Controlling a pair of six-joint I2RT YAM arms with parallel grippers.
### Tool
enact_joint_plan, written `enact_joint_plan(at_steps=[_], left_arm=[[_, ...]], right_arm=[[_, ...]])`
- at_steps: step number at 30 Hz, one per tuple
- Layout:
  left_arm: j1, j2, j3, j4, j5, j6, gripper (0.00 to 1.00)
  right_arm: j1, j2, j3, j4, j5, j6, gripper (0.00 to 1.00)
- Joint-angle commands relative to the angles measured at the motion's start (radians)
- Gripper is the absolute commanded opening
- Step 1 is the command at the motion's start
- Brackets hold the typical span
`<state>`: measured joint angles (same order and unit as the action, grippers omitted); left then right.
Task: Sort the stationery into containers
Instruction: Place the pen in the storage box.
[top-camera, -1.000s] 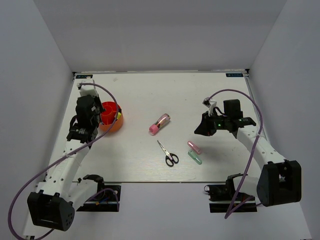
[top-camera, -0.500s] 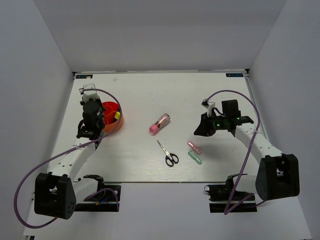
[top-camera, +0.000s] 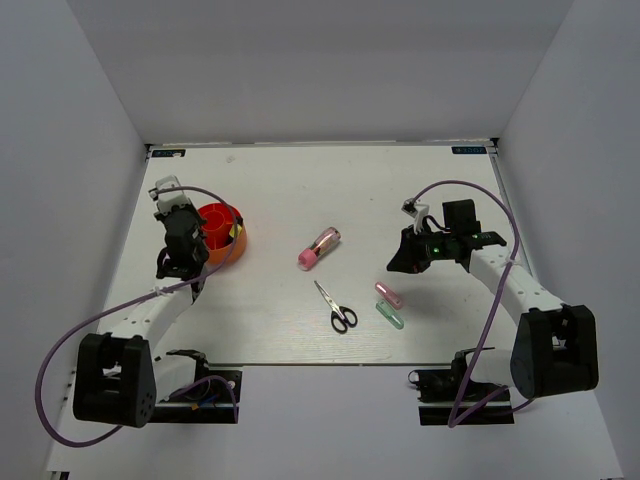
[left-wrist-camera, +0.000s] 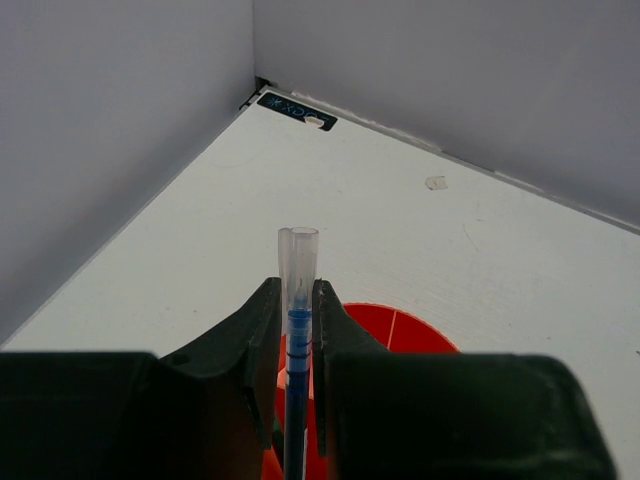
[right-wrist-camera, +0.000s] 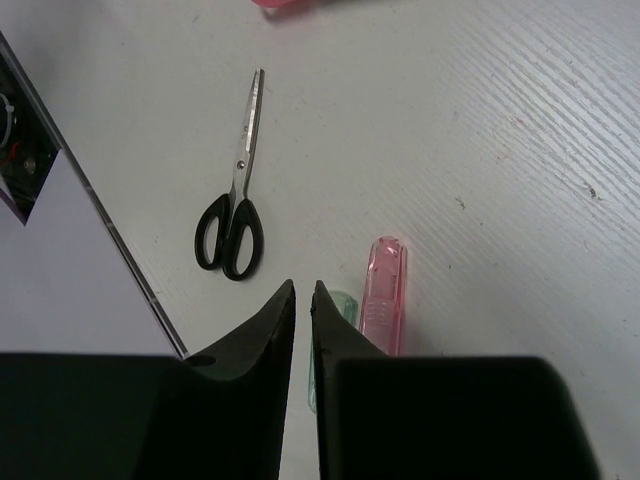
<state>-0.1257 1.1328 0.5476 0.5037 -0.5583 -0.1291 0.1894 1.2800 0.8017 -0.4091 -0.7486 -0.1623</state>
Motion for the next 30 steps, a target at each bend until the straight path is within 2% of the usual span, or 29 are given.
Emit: enact_joint_plan(at_steps=[1, 22, 24, 25, 27, 28, 30], left_arm=[[0.014, 0.016, -0.021, 0.076, -0.022, -0.030, 0.01], [0.020, 0.085, -0.113, 0.191, -0.037, -0.092, 0.01], [0.021, 0.085, -0.123, 0.191, -0.037, -0.099, 0.07], [0.018, 0.090, -0.126, 0.191, -0.038, -0.107, 0.14], [0.020, 0.087, -0.136, 0.190, -0.037, -0.118, 0.21], [0.020, 0.082, -0.135, 0.179, -0.034, -0.116, 0.30], [0.018, 0.078, -0.138, 0.174, -0.031, -0.121, 0.37]], right_arm=[[-0.007, 0.007, 0.014, 0.004, -0.032, -0.011, 0.15], [-0.015, 0.015, 0.017, -0.002, -0.052, -0.017, 0.15], [-0.015, 0.015, 0.016, -0.002, -0.052, -0.017, 0.15], [-0.018, 0.015, 0.017, -0.002, -0.055, -0.017, 0.15], [-0.019, 0.015, 0.016, -0.004, -0.060, -0.017, 0.15], [-0.021, 0.015, 0.019, -0.004, -0.058, -0.019, 0.15], [-0.019, 0.013, 0.019, -0.004, -0.060, -0.019, 0.15]])
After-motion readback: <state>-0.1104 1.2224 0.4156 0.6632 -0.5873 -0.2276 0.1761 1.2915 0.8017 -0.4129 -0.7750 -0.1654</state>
